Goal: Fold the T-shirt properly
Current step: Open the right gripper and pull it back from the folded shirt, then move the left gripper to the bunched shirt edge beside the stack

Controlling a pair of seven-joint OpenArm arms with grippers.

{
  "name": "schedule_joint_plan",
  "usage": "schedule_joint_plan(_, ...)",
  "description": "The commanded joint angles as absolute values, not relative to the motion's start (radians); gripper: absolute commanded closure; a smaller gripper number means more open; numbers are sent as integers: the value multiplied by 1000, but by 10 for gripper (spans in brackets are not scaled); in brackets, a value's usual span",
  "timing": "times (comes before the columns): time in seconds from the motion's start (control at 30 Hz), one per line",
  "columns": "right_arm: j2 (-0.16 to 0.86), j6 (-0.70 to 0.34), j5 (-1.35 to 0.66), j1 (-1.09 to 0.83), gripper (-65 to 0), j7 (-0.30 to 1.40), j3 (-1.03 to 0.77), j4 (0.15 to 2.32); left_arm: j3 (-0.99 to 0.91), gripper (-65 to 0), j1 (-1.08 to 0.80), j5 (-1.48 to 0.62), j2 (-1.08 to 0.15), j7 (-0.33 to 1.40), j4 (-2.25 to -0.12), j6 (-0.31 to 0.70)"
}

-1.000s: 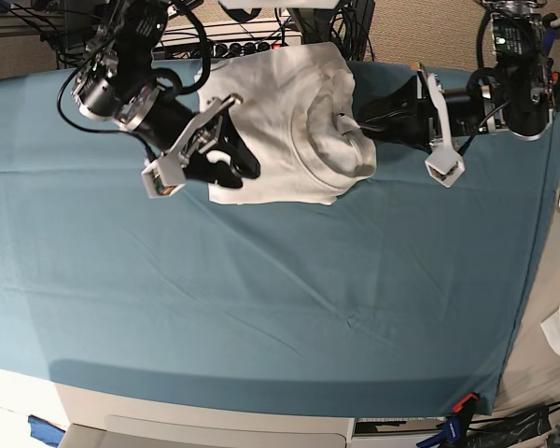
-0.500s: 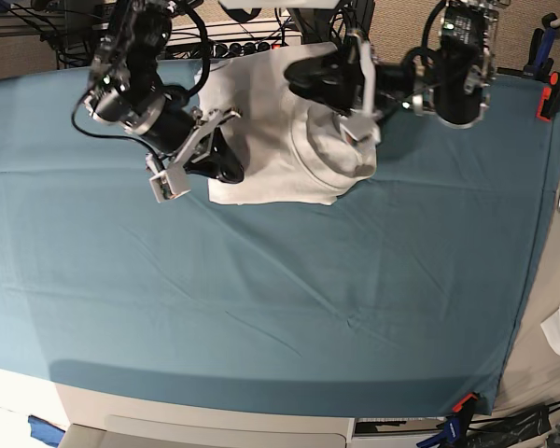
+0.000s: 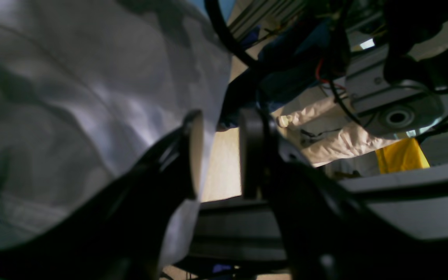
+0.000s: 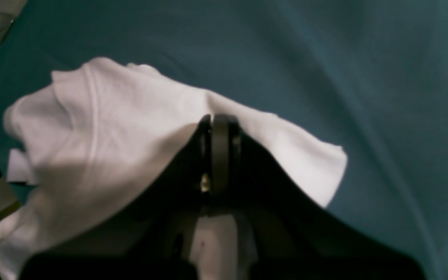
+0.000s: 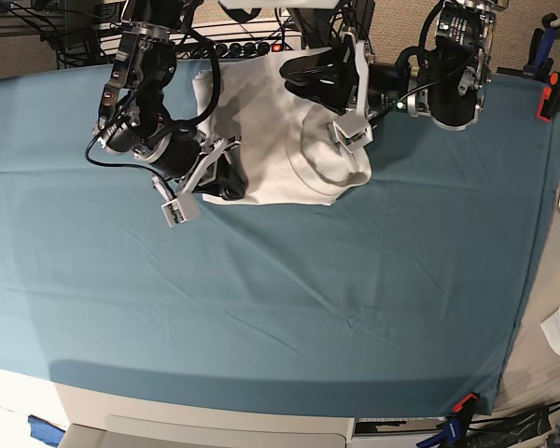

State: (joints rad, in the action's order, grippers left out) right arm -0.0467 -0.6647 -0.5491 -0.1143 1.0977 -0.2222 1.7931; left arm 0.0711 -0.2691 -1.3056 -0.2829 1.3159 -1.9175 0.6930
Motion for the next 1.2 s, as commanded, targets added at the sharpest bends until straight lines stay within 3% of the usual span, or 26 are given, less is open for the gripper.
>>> schedule_joint_plan(0.0,-35,-646,-544,-102,0,1080,-224,1806,69,-179,-266,-1333,-286,1301,-1933,698)
schedule_joint_plan(0.17,-33,-559,-468,-102,0,1056,-224,1806,69,-179,-266,-1330,-286,1301,-1933,698)
schedule_joint_plan(0.33,-33,-551,-482,-102,-1,1039,-224,1806,69,-179,-266,-1328,-286,1301,-1933,698)
schedule_joint_plan(0.53,-33,-599,-577,-96,-314,1037,-225,1834,69,-179,-266,-1300,-286,1300,-1933,698)
schedule_joint_plan(0.8,-34,-557,-570,-67,-320,1022,-365,1896,69,-179,-266,-1298,-286,1300,-1933,698)
schedule_joint_plan(1.0,-33,-544,-705,-67,-321,1078,-554,1848,69,-179,-266,-1278,-286,1285,-1933,698)
schedule_joint_plan(1.17,-33,-557,-846,-66,-320,1144,-599,1720,69,-179,-266,-1274,-286,1285,-1933,698)
